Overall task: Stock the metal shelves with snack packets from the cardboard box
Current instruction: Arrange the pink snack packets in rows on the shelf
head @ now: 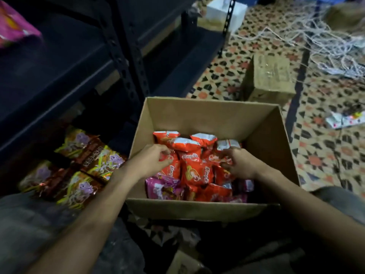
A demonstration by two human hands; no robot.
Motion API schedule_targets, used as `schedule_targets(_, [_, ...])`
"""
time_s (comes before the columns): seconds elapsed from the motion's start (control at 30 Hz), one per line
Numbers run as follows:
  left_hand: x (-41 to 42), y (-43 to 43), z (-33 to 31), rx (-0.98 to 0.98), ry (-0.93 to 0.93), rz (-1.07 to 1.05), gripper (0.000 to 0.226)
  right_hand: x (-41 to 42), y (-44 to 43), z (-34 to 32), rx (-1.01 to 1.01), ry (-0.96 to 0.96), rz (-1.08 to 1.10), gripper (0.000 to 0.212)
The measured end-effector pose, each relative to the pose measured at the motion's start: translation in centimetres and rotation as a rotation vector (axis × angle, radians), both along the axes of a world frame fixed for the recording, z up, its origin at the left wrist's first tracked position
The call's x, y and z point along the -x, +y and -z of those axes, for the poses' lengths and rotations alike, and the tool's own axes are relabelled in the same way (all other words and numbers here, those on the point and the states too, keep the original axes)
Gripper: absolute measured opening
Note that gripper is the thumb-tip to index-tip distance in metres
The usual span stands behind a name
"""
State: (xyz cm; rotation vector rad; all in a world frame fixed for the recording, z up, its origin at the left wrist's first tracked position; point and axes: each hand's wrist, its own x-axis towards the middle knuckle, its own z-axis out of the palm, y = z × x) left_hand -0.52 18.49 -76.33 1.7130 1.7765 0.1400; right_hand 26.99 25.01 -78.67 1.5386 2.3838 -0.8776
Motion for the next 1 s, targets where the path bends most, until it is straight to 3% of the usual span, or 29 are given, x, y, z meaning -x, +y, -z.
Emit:
schedule_targets(0.1, [0.3, 0.3, 2.3, 0.113, 0.036, -0.012, 0.041, -1.8, 0.8, 2.3, 0.106, -0.183, 0.006, 0.043])
schedule_targets(0.23, [-0.2, 0.8, 4.6, 0.181, 0.065, 0.014, 0.043, -3.3, 2.1, 4.5, 0.34, -0.466, 0.025, 0.044])
schedule_targets(0.37, [-0.8, 1.0, 6.2, 0.224, 0.044, 0.017, 0.042, -4.6, 3.3, 8.0, 0.414, -0.487, 0.222, 0.09])
schedule_targets(0.43, [-0.9, 1.0, 6.7, 0.262, 0.064, 0.037, 0.043, -4.3, 3.3, 8.4, 0.41, -0.435, 0.309, 0.099])
schedule_targets(0.77, [-0.2, 1.1, 8.2, 0.345, 0.093, 0.067, 0.044, -5.0, 4.1, 9.0, 0.271, -0.421, 0.349, 0.081])
schedule_targets(0.9, [0.0, 1.2, 8.8, 0.378, 0.053, 0.06, 0.041, -3.6, 3.8, 7.6, 0.192, -0.503, 0.192, 0.059])
schedule_targets(1.0, [-0.1, 1.3, 9.0, 0.388, 0.025, 0.044, 0.039, -2.8, 2.7, 7.0, 0.321, -0.572, 0.014, 0.051])
